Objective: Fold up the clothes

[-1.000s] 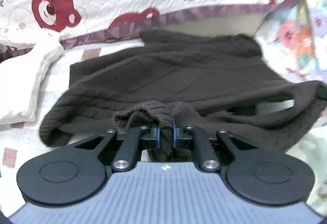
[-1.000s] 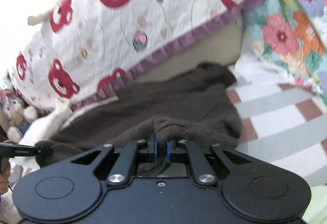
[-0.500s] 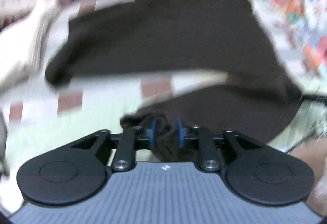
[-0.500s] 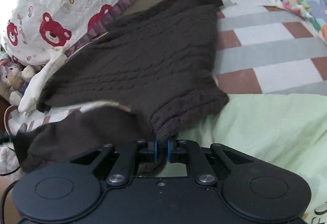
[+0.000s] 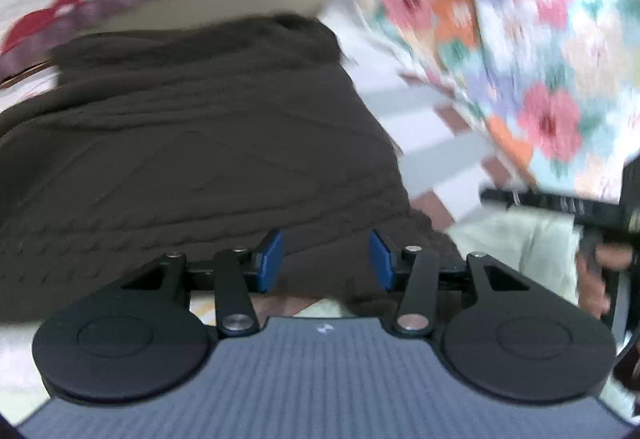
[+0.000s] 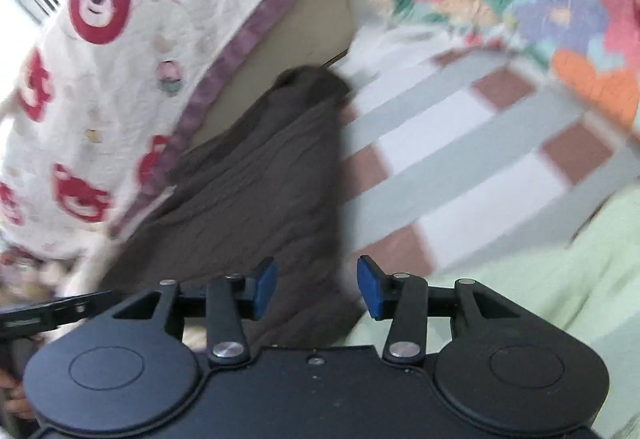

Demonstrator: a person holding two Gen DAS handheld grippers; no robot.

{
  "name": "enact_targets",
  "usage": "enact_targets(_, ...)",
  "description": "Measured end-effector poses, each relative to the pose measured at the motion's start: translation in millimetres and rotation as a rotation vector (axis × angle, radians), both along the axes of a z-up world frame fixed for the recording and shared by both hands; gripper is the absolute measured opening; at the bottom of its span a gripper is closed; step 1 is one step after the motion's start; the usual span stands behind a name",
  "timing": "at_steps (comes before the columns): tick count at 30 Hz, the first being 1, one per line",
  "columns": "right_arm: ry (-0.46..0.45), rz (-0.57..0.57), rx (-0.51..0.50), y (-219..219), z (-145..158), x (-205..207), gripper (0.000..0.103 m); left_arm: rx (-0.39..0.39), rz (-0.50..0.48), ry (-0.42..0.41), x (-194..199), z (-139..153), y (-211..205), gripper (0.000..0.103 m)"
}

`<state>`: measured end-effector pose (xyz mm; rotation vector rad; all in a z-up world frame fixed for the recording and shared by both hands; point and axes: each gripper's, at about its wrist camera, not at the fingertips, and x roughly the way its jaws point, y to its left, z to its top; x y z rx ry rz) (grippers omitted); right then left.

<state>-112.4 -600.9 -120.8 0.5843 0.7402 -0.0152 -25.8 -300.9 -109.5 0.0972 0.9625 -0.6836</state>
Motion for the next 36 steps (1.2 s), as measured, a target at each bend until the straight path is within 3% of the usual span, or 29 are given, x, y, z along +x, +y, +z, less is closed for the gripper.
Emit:
enact_targets(2, 0.006, 0.02, -0.122, 0, 3, 18, 0.05, 0.084, -0.03, -0.016, 8, -7, -20, 0.046)
enact_targets(3, 0.008, 0.036, -0.138, -2, 3, 25, 0.05, 0.087, -0.026, -0.018, 11, -8, -22, 0.046)
enact_targets(4, 0.013, 0.052, -0.123, -6, 0, 33, 0.05, 0.088, -0.02, -0.017, 15, -9, -24, 0.046)
enact_targets(7, 0.07, 0.089, 0.072, -22, -20, 55, 0.05, 0.041, 0.025, 0.025, 27, -14, -18, 0.046)
enact_targets(15, 0.105, 0.049, 0.116, -3, -63, 96, 0.05, -0.038, 0.122, 0.038, 62, -27, -3, 0.046)
enact_targets(16, 0.109, 0.044, 0.121, -1, -68, 101, 0.048, -0.057, 0.124, 0.038, 66, -26, -4, 0.046)
enact_targets(17, 0.096, 0.046, 0.108, 4, -70, 105, 0.039, -0.105, 0.137, 0.054, 70, -26, -1, 0.046)
enact_targets(18, 0.047, 0.064, 0.057, 13, -63, 108, 0.014, -0.153, 0.151, 0.07, 75, -25, 2, 0.046)
enact_targets(22, -0.167, 0.147, -0.155, 59, -26, 114, 0.011, -0.34, 0.26, 0.17, 97, -30, 25, 0.046)
enact_targets(24, -0.226, 0.243, -0.339, 97, -10, 117, 0.011, -0.37, 0.268, 0.151, 103, -30, 32, 0.046)
enact_targets(27, -0.258, 0.418, -0.474, 144, -9, 124, 0.011, -0.38, 0.253, 0.148, 111, -34, 36, 0.051)
enact_targets(32, -0.204, 0.578, -0.419, 172, -33, 128, 0.011, -0.335, 0.12, 0.219, 126, -52, 20, 0.056)
enact_targets(36, -0.185, 0.655, -0.326, 174, -40, 118, 0.011, -0.179, 0.068, 0.185, 137, -71, -3, 0.056)
